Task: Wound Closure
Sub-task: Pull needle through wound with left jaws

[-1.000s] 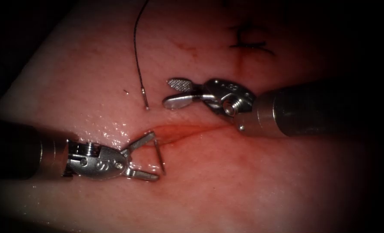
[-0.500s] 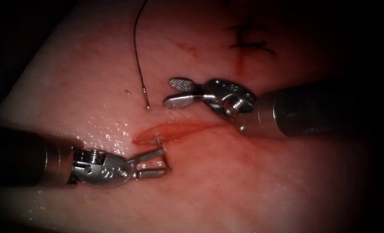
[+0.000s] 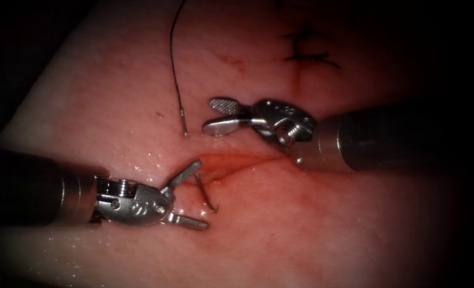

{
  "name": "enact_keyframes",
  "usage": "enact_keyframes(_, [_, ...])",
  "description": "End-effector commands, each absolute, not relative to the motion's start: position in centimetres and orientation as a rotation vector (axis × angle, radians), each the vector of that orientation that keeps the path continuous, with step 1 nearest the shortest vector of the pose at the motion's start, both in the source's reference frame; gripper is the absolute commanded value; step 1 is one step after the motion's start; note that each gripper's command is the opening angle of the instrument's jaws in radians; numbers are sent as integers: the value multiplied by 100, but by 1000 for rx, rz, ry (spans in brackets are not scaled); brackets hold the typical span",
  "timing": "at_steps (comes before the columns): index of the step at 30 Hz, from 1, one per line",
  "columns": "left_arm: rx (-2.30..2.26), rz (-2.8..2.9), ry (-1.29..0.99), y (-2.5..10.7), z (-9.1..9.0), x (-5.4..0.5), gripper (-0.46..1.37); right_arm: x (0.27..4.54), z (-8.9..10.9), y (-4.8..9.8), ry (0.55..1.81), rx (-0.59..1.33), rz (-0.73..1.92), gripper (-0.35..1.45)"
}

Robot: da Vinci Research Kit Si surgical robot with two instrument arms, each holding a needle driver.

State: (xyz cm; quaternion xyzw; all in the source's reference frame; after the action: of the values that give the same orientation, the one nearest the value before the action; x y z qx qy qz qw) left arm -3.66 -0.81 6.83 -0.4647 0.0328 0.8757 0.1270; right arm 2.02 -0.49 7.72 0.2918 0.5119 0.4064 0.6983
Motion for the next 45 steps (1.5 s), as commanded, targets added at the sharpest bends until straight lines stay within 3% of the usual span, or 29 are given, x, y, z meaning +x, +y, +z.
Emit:
enact_keyframes(1, [-1355, 2549, 98, -80, 684, -367, 93, 203, 773, -49, 1141, 650, 905, 98])
enact_keyframes(7, [-1363, 2528, 101, -76, 677, -367, 63, 203, 775, -49, 1142, 648, 905, 97])
enact_keyframes(11, [-1361, 2524, 106, -73, 679, -373, 33, 203, 775, -50, 1143, 644, 900, 97])
enact_keyframes(16, [-1360, 2520, 113, -71, 682, -381, 29, 203, 775, -50, 1143, 644, 900, 97])
enact_keyframes(24, [-1361, 2513, 88, -72, 684, -374, 46, 202, 775, -50, 1143, 644, 900, 96])
enact_keyframes(27, [-1354, 2511, 87, -71, 686, -369, 43, 202, 774, -51, 1143, 644, 900, 95])
enact_keyframes(28, [-1348, 2503, 80, -70, 687, -368, 34, 202, 774, -51, 1143, 644, 901, 95])
enact_keyframes(31, [-1340, 2485, 63, -69, 689, -365, -35, 202, 773, -51, 1143, 644, 901, 94])
enact_keyframes(45, [-1380, 2296, -228, -61, 685, -358, -35, 202, 771, -52, 1143, 645, 902, 91])
